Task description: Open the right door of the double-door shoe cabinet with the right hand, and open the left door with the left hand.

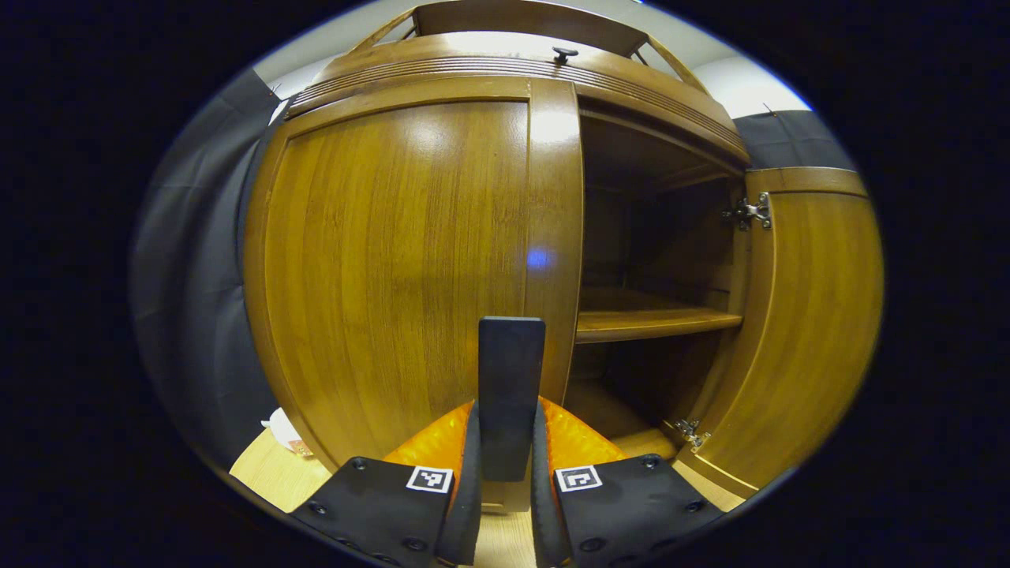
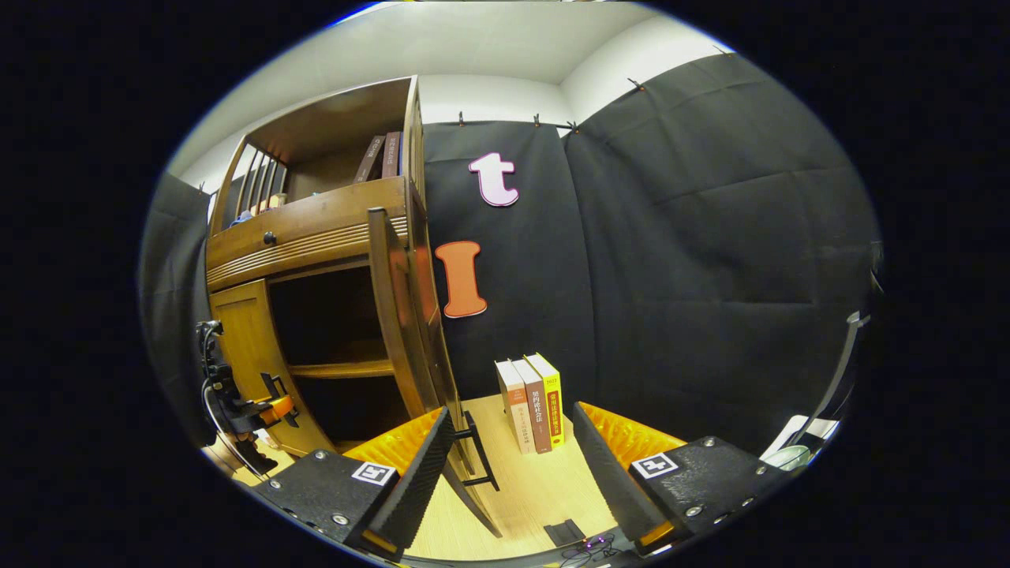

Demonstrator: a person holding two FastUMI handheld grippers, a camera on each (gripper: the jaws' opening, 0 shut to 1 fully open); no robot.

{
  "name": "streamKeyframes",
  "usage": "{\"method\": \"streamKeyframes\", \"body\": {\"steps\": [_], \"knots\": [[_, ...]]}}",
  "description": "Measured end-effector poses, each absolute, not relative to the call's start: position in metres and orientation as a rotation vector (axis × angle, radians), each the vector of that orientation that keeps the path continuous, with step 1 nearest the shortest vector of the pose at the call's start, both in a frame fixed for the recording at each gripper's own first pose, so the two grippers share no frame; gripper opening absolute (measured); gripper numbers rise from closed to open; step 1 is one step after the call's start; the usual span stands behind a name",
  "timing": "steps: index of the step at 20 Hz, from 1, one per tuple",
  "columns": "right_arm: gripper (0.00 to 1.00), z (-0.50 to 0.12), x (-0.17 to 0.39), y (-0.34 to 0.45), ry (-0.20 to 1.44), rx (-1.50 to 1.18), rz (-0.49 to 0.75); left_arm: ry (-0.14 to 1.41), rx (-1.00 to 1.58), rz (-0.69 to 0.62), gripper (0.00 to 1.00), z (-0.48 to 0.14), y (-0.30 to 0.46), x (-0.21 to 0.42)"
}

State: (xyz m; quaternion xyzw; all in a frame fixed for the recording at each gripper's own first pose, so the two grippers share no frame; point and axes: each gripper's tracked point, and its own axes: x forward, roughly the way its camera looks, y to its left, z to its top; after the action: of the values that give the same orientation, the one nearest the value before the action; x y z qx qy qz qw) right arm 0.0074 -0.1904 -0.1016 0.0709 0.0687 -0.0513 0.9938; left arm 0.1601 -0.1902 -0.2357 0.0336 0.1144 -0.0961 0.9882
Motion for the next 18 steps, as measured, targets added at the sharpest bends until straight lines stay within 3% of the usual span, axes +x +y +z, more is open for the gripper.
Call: {"method": "streamKeyframes", "body": {"steps": [4, 5, 7, 12, 13, 18], "knots": [[0.93, -0.095, -0.001, -0.167, 0.124, 0.110, -0.100, 0.230, 0.069, -0.205, 0.34, -0.229, -0.177, 0.127], [1.00, -0.094, -0.001, -0.160, 0.121, 0.105, -0.098, 0.226, 0.067, -0.208, 0.34, -0.227, -0.171, 0.117], [1.00, -0.090, -0.004, -0.143, 0.113, 0.104, -0.089, 0.220, 0.052, -0.207, 0.34, -0.222, -0.161, 0.100], [0.85, -0.082, -0.015, -0.097, 0.096, 0.114, -0.043, 0.213, 0.055, -0.225, 0.32, -0.214, -0.133, 0.066], [0.93, -0.083, -0.015, -0.091, 0.094, 0.112, -0.036, 0.216, 0.049, -0.231, 0.33, -0.213, -0.126, 0.062], [0.88, -0.086, -0.011, -0.058, 0.097, 0.112, -0.003, 0.219, 0.063, -0.225, 0.33, -0.206, -0.100, 0.037]]}}
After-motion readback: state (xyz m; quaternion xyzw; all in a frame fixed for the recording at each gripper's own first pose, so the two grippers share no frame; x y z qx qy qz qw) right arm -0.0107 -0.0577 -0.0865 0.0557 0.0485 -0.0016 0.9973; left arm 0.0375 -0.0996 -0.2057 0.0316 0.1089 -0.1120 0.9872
